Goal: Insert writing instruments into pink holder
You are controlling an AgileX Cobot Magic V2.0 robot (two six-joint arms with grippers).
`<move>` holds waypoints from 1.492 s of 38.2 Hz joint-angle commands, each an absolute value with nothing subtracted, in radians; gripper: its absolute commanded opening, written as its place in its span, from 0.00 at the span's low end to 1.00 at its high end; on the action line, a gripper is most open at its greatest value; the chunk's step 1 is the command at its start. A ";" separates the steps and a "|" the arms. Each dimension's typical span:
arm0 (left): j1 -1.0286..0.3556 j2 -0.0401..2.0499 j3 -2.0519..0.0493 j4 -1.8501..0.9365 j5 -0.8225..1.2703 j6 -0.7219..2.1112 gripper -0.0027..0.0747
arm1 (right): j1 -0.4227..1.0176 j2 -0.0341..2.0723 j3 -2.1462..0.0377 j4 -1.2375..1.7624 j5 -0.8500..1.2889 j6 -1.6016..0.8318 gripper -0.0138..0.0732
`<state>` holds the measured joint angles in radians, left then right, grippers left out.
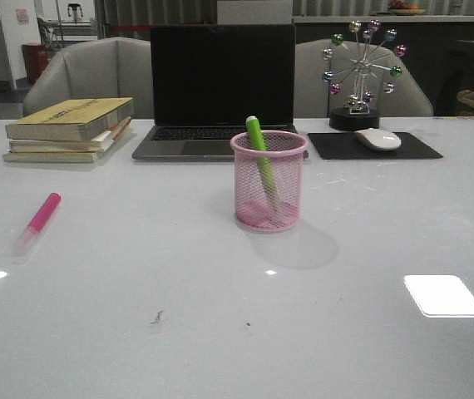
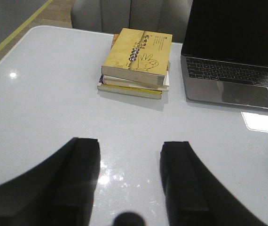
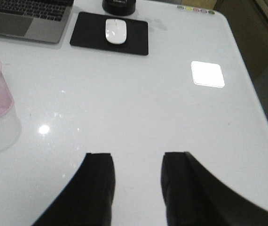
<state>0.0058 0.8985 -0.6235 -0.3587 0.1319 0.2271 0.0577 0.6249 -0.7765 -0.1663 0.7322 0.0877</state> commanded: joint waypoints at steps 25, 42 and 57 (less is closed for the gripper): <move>-0.137 0.949 -0.742 -0.273 0.047 0.232 0.53 | 0.051 0.368 -0.456 -0.185 0.383 0.113 0.59; -0.185 1.470 -1.276 -0.348 0.339 0.232 0.53 | 0.051 0.368 -0.456 -0.185 0.382 0.113 0.59; -0.183 1.795 -1.434 -0.348 0.431 0.189 0.53 | 0.051 0.368 -0.456 -0.185 0.382 0.113 0.59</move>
<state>-0.1789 1.8082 -1.3918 -0.3289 0.4728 0.2101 0.0573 0.3638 -0.4299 -0.1663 0.4733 0.1161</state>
